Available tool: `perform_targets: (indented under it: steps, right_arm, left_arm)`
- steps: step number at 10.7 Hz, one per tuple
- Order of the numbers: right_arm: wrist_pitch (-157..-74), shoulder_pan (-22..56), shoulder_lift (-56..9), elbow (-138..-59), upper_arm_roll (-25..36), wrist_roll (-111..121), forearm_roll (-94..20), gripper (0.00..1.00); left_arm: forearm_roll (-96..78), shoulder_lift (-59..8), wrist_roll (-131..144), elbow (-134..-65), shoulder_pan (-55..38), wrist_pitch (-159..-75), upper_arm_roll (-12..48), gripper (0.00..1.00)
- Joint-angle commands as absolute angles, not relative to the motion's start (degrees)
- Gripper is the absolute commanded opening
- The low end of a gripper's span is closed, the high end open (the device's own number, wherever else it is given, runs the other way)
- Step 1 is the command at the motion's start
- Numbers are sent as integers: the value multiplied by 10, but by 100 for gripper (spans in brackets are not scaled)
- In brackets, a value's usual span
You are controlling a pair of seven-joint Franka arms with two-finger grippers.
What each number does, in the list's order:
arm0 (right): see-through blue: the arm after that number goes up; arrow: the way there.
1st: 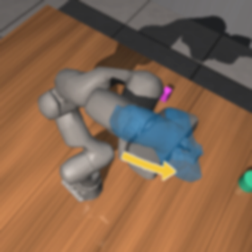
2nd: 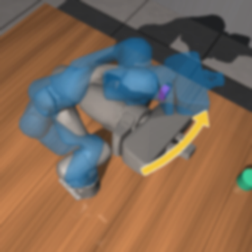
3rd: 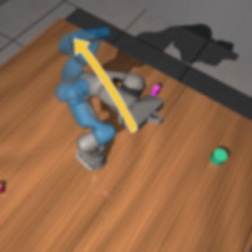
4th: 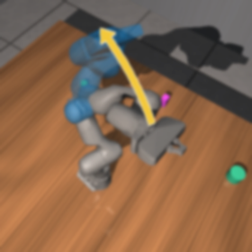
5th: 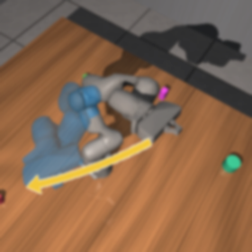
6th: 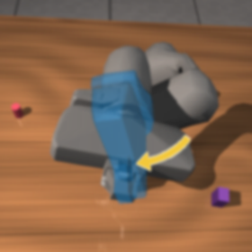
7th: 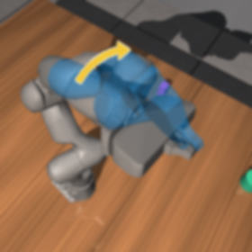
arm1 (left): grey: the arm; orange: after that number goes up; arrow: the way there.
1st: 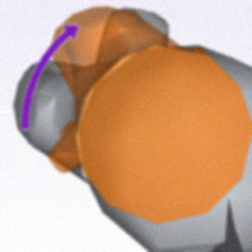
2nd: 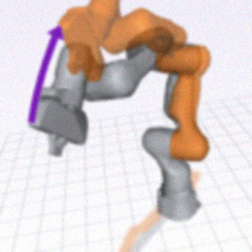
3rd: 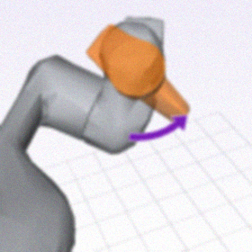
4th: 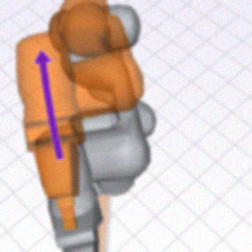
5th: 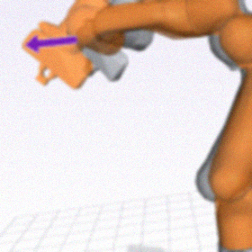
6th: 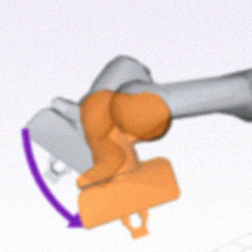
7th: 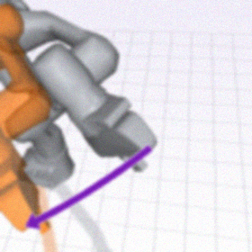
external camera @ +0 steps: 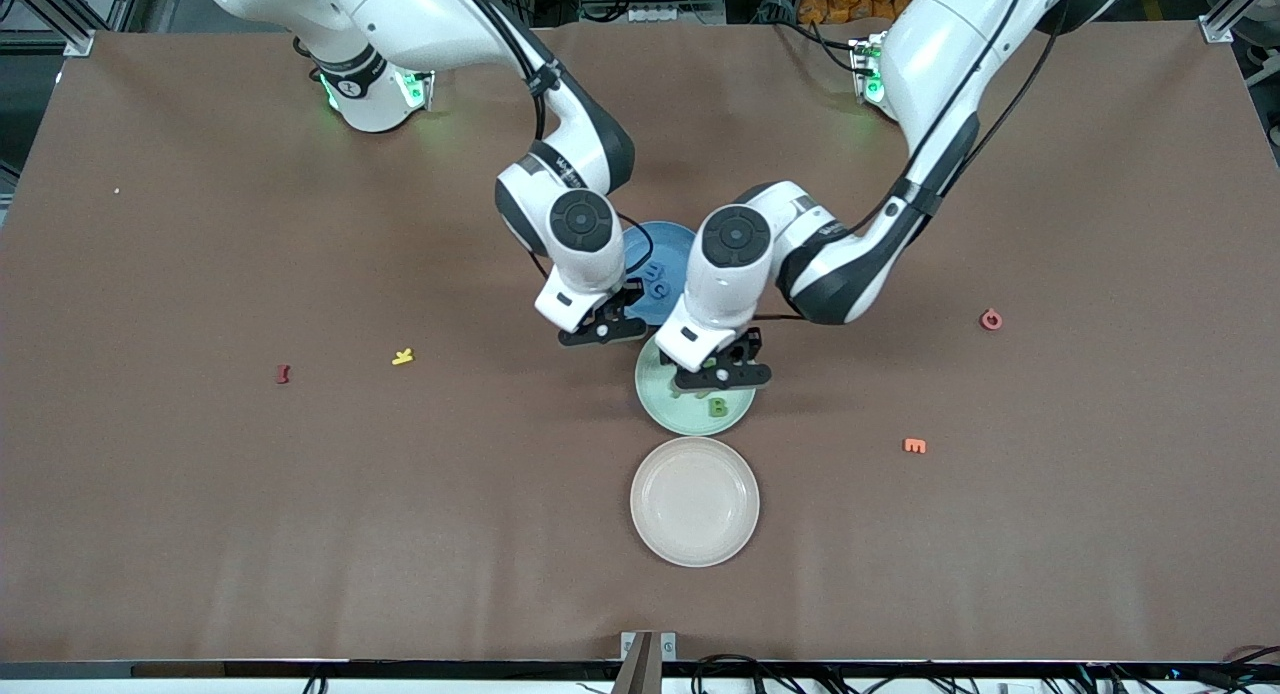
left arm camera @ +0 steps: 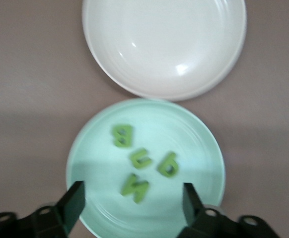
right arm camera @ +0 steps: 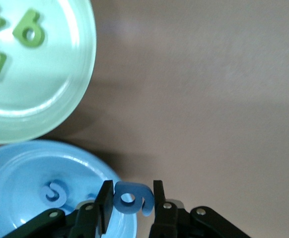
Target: Sort letters by color into matching plates
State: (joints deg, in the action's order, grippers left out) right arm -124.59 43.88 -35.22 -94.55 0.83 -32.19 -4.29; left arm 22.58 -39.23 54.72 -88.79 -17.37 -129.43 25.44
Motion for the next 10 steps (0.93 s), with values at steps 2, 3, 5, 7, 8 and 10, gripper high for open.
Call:
perform_targets:
  steps: [2,3,5,7,8,10]
  right_arm:
    - [-1249,459,-349,-959,-17,-355,-46,27]
    - [-1249,465,-350,-959,-24,-361,-45,27]
    - [-1251,471,-351,-958,-25,-372,-46,38]
    - [-1250,472,-351,-955,-26,-371,-46,100]
    - [-1249,468,-351,-955,-26,-359,-41,100]
    - [-1246,463,-346,-955,-25,-341,-40,100]
  left_arm:
    - [227,-332,480,-884,-115,-1209,260,100]
    - [222,-314,477,-883,-110,-1176,258,100]
    - [221,-288,451,-883,-90,-1141,259,100]
    - [194,-253,371,-884,-49,-1124,261,100]
    - [167,-228,340,-884,-33,-1111,259,100]
    - [159,-184,309,-884,-3,-1073,259,100]
